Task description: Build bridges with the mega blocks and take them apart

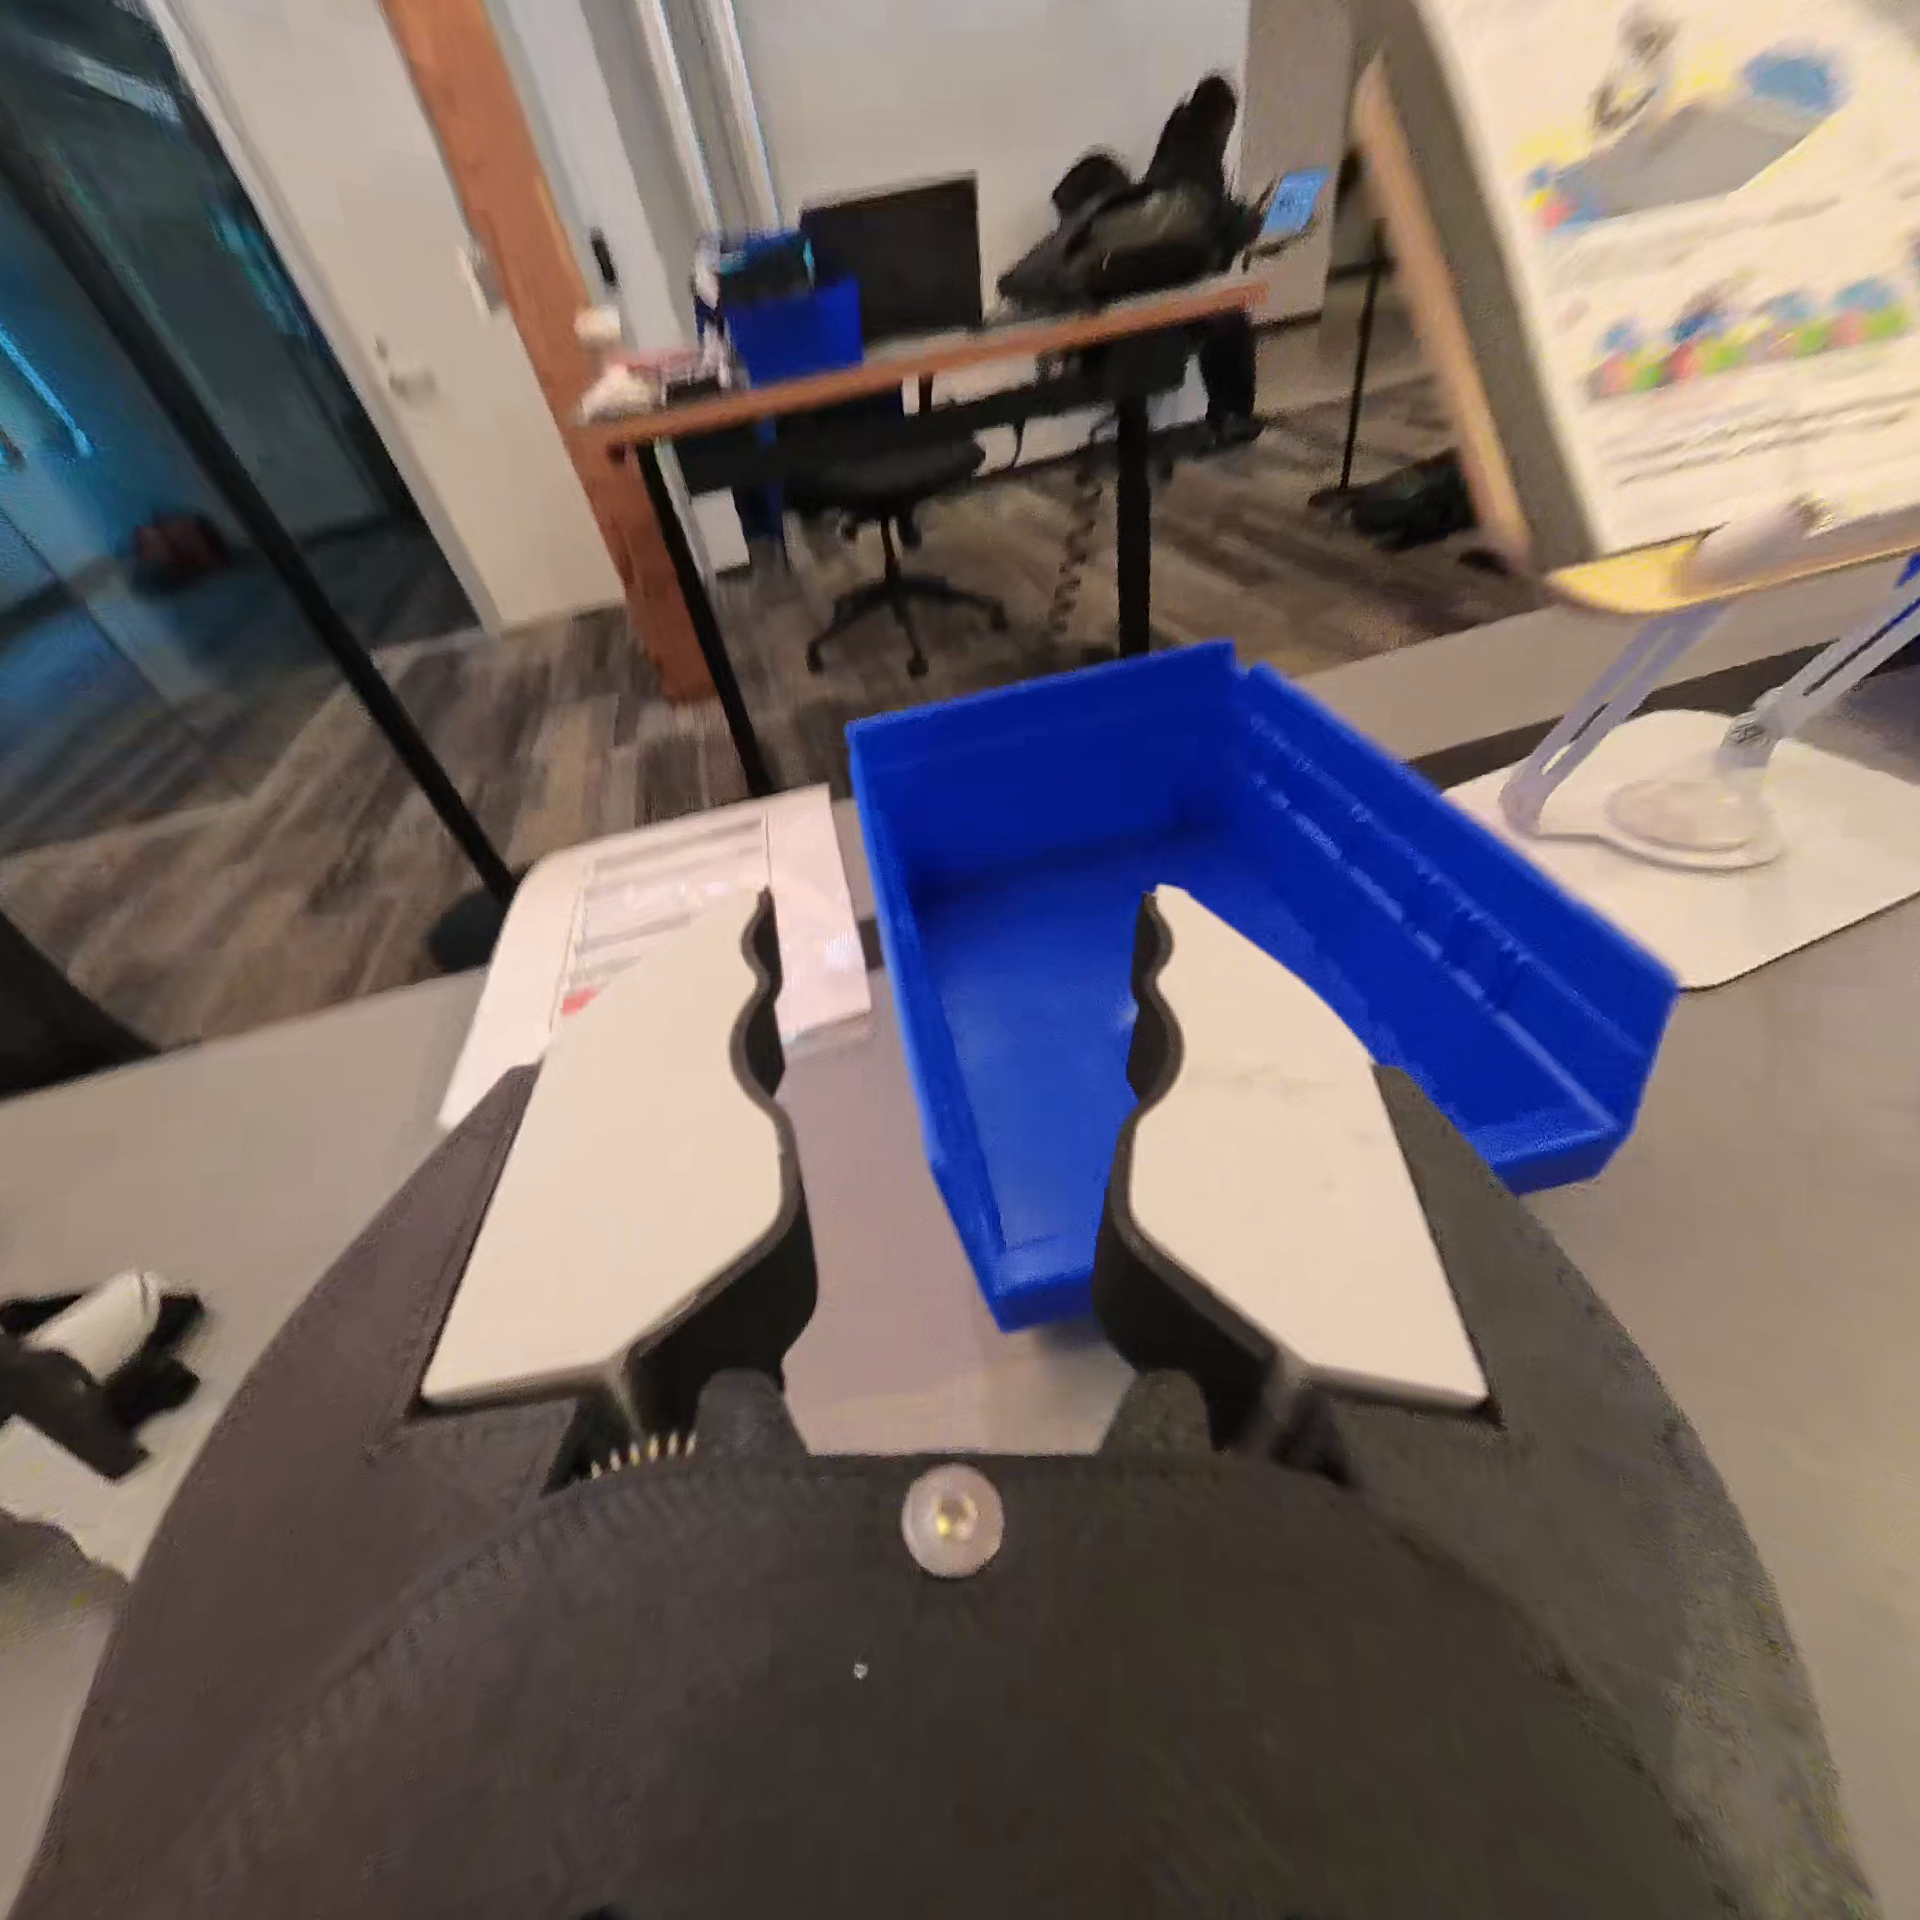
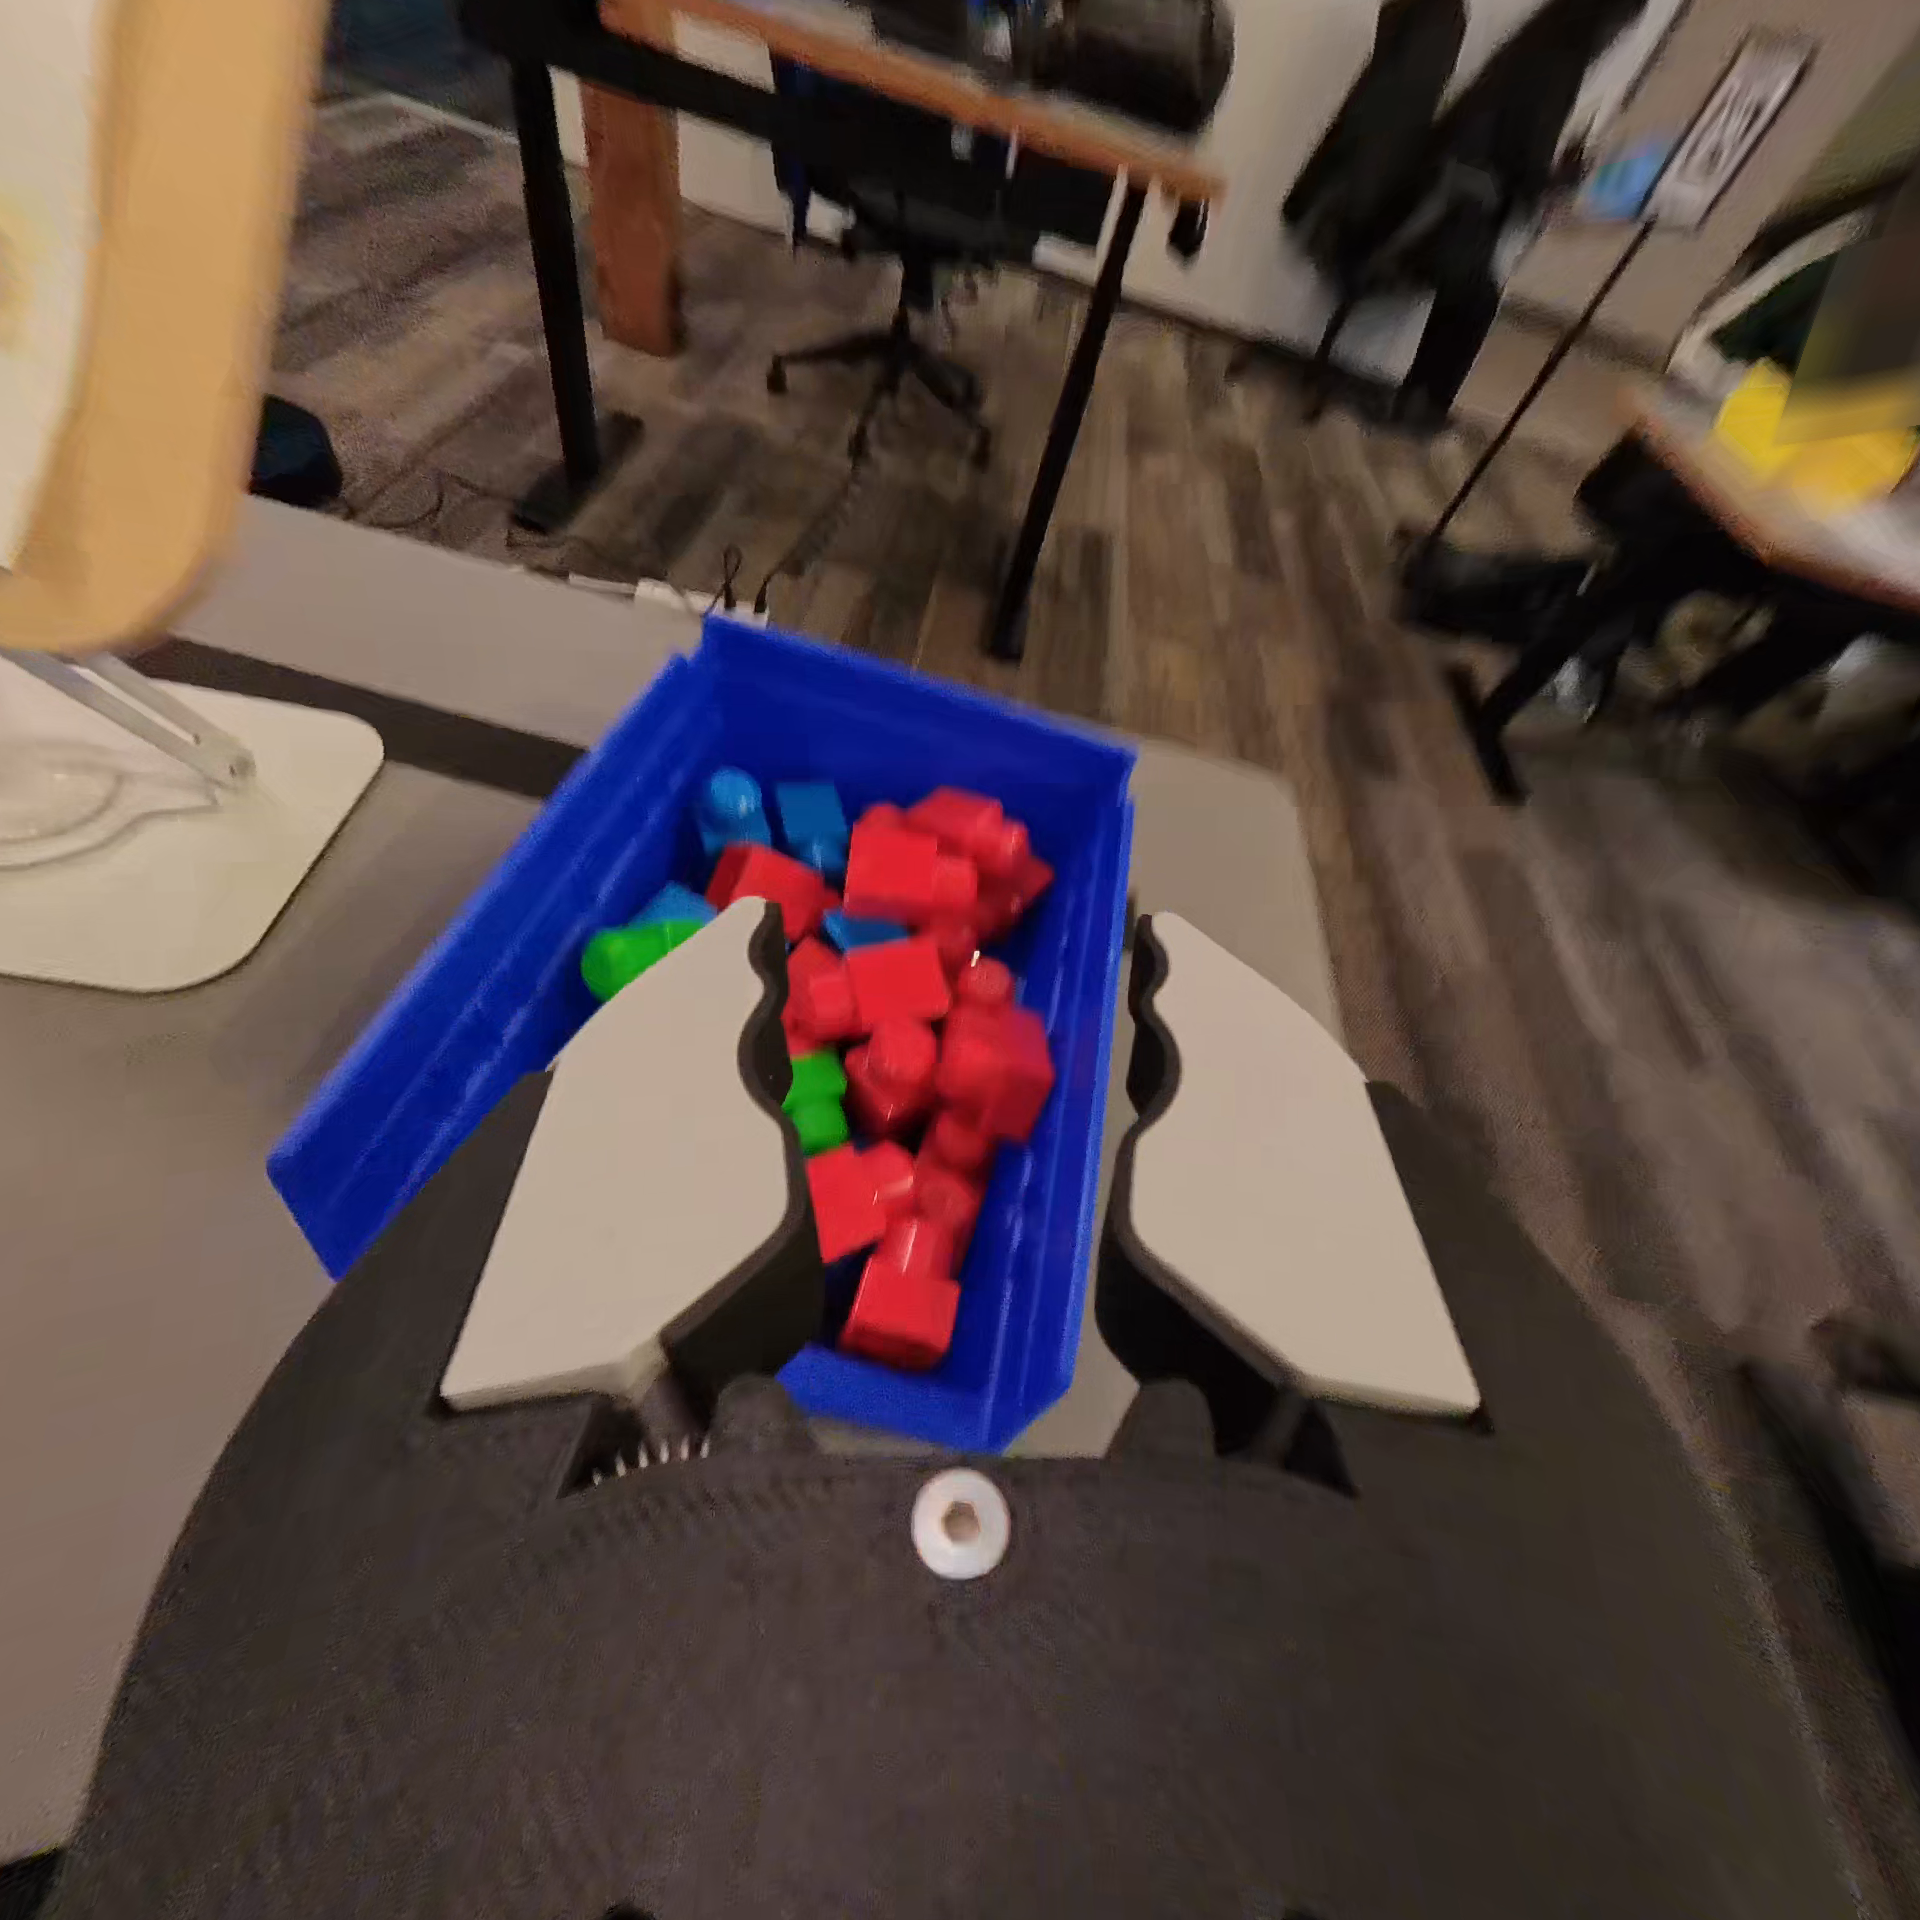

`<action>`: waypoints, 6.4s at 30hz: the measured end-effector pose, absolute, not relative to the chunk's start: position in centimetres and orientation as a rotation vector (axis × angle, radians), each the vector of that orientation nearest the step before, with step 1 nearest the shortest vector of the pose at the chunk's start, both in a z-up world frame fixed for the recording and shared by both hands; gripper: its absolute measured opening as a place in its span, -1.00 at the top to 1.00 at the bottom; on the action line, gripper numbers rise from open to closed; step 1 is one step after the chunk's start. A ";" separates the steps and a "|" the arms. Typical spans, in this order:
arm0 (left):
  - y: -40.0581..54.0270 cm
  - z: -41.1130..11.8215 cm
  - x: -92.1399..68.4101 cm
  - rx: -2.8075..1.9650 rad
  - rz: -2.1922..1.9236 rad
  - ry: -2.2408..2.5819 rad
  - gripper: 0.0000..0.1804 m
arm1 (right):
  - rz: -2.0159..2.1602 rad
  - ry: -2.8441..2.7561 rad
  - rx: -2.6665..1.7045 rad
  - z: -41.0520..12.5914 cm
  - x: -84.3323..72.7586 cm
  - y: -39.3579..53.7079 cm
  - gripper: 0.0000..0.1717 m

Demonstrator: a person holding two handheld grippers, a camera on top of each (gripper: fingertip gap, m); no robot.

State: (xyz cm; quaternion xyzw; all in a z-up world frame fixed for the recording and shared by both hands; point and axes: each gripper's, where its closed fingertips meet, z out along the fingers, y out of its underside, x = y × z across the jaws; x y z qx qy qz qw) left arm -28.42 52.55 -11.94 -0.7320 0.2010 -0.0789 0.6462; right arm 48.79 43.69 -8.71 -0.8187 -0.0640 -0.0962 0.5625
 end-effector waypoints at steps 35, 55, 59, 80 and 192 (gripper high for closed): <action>61.2 -25.8 -27.1 -2.116 -0.343 0.379 0.96 | 0.074 0.085 -2.105 -23.6 55.3 43.5 0.94; 56.0 -21.0 -29.4 -2.159 -0.384 0.407 0.95 | 0.244 -0.188 -2.392 -20.0 50.9 35.3 0.95; 53.6 -19.3 -30.3 -2.126 -0.393 0.420 0.95 | 0.273 -0.260 -2.403 -19.8 49.2 33.6 0.95; 37.4 -11.2 -37.4 -1.869 -0.364 0.276 0.95 | 0.550 -0.839 -2.309 -21.8 22.0 32.8 0.94; 46.5 -24.1 28.1 -1.991 -0.909 0.638 0.91 | 0.654 0.036 -2.020 -20.2 39.7 29.9 0.52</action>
